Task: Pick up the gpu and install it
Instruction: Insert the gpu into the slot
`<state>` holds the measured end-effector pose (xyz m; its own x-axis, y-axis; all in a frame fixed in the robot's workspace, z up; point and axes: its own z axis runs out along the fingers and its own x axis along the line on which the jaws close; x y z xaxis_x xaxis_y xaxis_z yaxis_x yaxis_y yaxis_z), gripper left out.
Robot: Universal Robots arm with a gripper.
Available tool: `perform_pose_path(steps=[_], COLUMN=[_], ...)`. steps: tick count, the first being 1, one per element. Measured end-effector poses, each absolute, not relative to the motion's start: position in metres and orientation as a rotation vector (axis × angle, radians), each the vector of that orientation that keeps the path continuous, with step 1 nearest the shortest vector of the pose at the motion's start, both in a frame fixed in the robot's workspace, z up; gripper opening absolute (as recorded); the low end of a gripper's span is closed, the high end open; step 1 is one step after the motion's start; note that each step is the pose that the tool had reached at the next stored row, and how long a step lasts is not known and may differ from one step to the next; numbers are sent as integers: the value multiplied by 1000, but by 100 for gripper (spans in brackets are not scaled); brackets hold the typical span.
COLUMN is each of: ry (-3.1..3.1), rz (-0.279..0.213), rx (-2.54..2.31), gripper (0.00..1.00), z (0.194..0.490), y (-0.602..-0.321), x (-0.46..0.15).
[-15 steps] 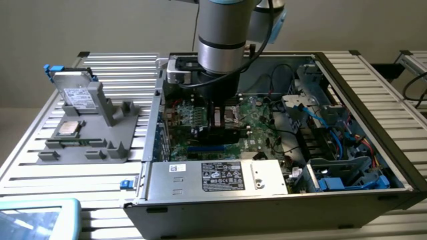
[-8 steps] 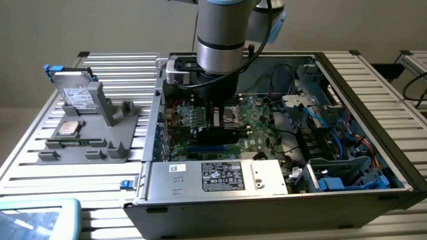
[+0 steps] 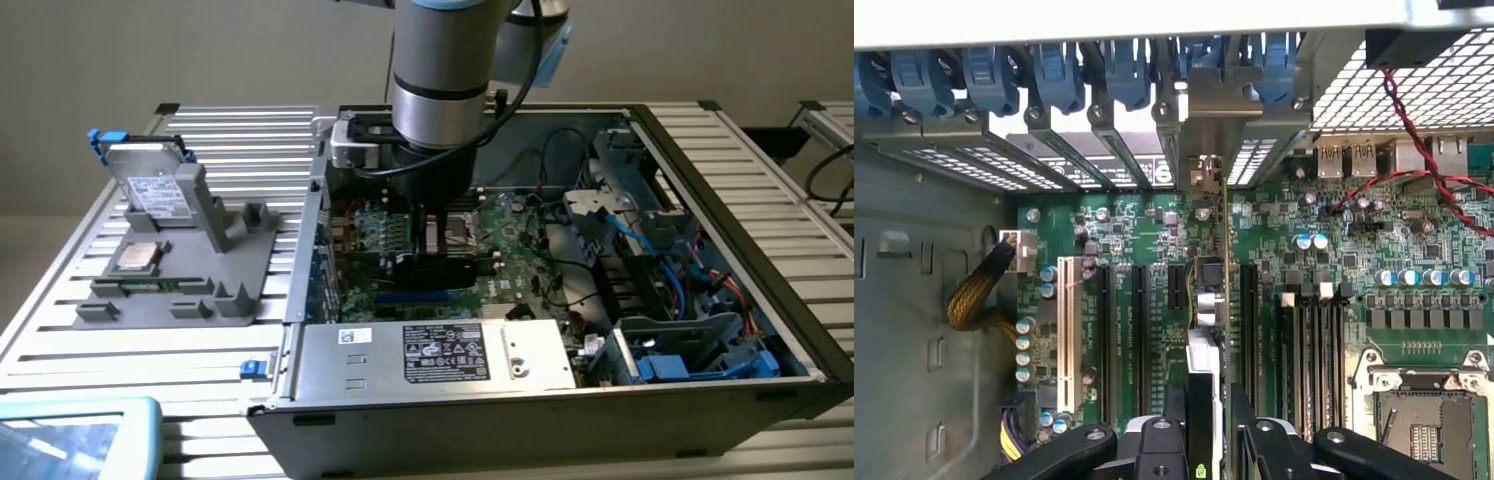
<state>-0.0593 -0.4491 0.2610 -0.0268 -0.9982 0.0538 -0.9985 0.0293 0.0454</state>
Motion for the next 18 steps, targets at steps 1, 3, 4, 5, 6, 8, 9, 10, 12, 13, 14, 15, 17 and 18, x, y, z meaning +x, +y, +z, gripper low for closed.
perform_pose_path(steps=[1,3,4,5,6,8,9,10,12,13,14,15,17,18], ry=[-2202,-2202,-2202,-2202,-2202,-2202,-2202,-2202,-2202,-2202,-2202,-2202,-2202,-2202], rz=[8,8,8,7,7,8,8,8,7,7,7,7,7,7], rx=[2141,2141,2141,2141,2141,2141,2141,2141,2141,2141,2141,2141,2141,2141], gripper=[27,27,27,27,27,27,27,27,27,27,27,27,27,27], z=[261,261,261,260,260,260,260,260,260,260,260,260,259,259], y=[-449,-449,-449,-449,-448,-448,-448,-448,-448,-448,-448,-448,-448,-448], x=[-59,-60,-60,-60,-60,-60,-60,-60,-60,-60,-60,-60,-60,-61])
